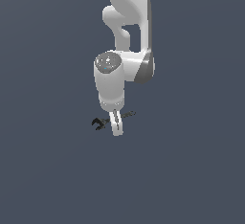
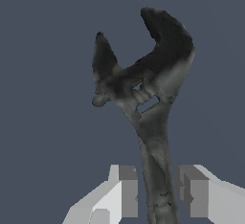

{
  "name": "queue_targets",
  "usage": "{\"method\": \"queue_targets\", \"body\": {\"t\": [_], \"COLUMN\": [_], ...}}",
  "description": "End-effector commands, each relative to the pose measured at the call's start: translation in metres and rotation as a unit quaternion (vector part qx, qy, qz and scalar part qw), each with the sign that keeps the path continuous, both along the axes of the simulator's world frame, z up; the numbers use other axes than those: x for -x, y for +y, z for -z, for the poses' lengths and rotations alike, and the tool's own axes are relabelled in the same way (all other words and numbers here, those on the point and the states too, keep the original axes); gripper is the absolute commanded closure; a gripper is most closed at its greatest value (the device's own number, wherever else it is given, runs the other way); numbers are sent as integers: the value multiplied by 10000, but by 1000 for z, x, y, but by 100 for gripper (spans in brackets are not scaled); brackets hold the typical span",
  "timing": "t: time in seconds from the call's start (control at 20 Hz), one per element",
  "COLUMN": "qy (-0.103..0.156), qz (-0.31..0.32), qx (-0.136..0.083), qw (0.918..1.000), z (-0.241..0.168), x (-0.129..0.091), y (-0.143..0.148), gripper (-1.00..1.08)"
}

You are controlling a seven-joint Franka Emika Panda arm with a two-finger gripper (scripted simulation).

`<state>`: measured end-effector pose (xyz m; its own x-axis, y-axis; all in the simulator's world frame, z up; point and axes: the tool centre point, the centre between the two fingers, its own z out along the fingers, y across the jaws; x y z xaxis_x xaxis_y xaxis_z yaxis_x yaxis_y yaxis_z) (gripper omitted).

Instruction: Pick up the object and move it to a goal position.

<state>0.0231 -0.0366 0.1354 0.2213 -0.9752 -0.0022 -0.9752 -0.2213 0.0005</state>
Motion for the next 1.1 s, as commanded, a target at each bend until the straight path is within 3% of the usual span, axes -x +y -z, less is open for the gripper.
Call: {"method": "queue_targets", "body": {"t": [0.0,1.05], "qy": [-4,-7], "qz": [0,2], "qx": [-2,21], "qw": [10000,10000], "z": [-28,-259], "x": [6,46], "y": [12,111], "gripper": [108,108]}}
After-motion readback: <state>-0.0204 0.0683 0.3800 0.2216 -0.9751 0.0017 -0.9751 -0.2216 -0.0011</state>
